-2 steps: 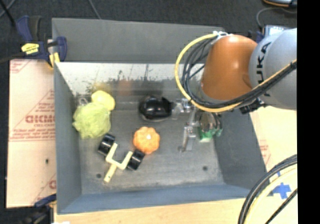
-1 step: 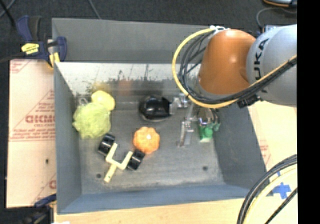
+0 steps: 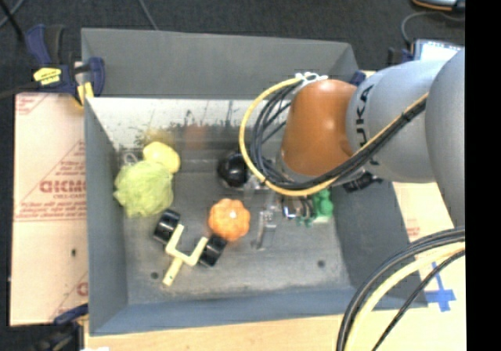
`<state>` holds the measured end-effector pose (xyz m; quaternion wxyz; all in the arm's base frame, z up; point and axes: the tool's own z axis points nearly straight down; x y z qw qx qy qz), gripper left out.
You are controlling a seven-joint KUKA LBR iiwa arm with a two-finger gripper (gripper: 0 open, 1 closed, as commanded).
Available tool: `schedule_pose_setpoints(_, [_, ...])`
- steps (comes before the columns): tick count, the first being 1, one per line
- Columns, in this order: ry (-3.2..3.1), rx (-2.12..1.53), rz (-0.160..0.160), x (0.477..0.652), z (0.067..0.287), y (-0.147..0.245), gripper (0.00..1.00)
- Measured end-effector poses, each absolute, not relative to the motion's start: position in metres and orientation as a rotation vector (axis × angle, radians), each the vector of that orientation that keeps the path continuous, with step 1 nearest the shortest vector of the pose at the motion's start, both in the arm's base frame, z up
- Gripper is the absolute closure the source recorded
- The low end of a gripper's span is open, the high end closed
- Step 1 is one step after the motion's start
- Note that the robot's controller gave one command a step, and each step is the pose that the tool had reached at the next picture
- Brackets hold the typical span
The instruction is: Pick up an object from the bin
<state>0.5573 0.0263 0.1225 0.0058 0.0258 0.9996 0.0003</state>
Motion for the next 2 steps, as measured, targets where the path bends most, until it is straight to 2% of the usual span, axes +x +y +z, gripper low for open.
schedule_pose_setpoints(1, [3.111,0.397,0.002,0.55,0.094,0.037,0.0])
schedule_pose_setpoints(2, [3.077,0.563,0.003,0.551,0.093,0.069,0.0])
